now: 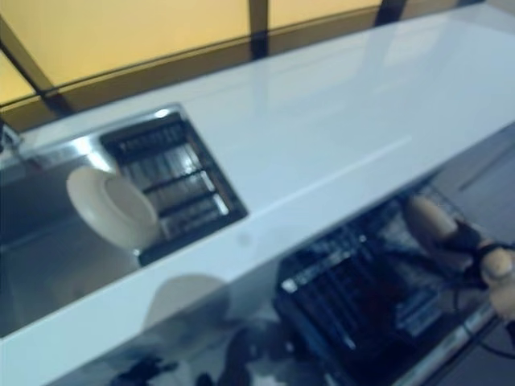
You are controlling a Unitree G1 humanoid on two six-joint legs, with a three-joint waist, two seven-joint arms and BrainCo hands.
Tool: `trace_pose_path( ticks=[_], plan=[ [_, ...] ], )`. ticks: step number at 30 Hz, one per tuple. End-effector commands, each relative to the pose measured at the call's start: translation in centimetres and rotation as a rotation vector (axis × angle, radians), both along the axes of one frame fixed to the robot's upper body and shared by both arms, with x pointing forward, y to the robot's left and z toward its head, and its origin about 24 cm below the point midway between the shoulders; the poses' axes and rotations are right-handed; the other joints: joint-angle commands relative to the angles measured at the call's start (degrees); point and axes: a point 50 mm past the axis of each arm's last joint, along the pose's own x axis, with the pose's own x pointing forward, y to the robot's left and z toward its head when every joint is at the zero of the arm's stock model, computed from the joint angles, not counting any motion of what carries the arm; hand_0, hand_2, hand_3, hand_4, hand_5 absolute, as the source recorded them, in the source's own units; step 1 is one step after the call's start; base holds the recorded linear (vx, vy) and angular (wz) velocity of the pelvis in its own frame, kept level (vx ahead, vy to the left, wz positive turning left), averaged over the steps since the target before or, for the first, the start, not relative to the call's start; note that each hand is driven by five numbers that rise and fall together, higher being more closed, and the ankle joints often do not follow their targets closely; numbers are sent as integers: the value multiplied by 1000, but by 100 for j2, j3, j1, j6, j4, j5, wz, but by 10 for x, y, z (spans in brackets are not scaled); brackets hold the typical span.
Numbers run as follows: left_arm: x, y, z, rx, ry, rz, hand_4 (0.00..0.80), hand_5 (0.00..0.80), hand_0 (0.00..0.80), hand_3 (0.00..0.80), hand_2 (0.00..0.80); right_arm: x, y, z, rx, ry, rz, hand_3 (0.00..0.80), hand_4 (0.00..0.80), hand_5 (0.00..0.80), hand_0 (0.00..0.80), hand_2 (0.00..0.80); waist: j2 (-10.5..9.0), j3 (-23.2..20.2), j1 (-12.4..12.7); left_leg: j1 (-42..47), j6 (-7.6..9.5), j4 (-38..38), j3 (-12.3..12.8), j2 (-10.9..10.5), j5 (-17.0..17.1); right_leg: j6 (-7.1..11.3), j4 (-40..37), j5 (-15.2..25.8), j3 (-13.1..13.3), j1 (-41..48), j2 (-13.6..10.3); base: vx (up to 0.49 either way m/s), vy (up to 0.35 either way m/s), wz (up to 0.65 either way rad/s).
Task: Take plates into dishwasher
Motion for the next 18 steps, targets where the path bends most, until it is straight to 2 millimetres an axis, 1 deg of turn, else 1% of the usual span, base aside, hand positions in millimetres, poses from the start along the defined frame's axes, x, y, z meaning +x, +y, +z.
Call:
trace_pose_path(
  ticks=[1,3,6,13,18],
  plan=[
    [44,13,20,36,-129,-18,0,0,0,0,0,23,-2,29,-103,-118,-35,800,800,800,800,800,-130,134,243,144,253,-3,-364,-52,-250,268,28,21,-125,-28,-239,-65,-8,5],
    [46,12,21,29,-135,-19,0,0,0,0,0,23,-4,29,-115,-107,-50,800,800,800,800,800,-73,185,262,118,250,-3,-388,-71,-239,261,28,27,-135,-52,-257,-65,5,2],
    [49,9,21,13,-143,-25,0,0,0,0,0,24,-8,25,-120,-93,-79,800,800,800,800,800,69,246,292,57,247,-3,-437,-123,-224,259,28,26,-162,-102,-302,-60,34,4],
    [56,4,23,-6,-164,-37,0,0,0,0,0,23,-14,15,-109,-61,-122,800,800,800,800,800,331,348,340,-26,242,-3,-524,-216,-196,251,34,24,-189,-185,-383,-46,26,6],
    [63,1,26,-17,-189,-51,0,0,0,0,0,20,-19,7,-112,-27,-145,800,800,800,800,800,493,428,358,-79,237,-3,-575,-264,-172,235,32,25,-208,-232,-419,-46,9,3]
  ],
)
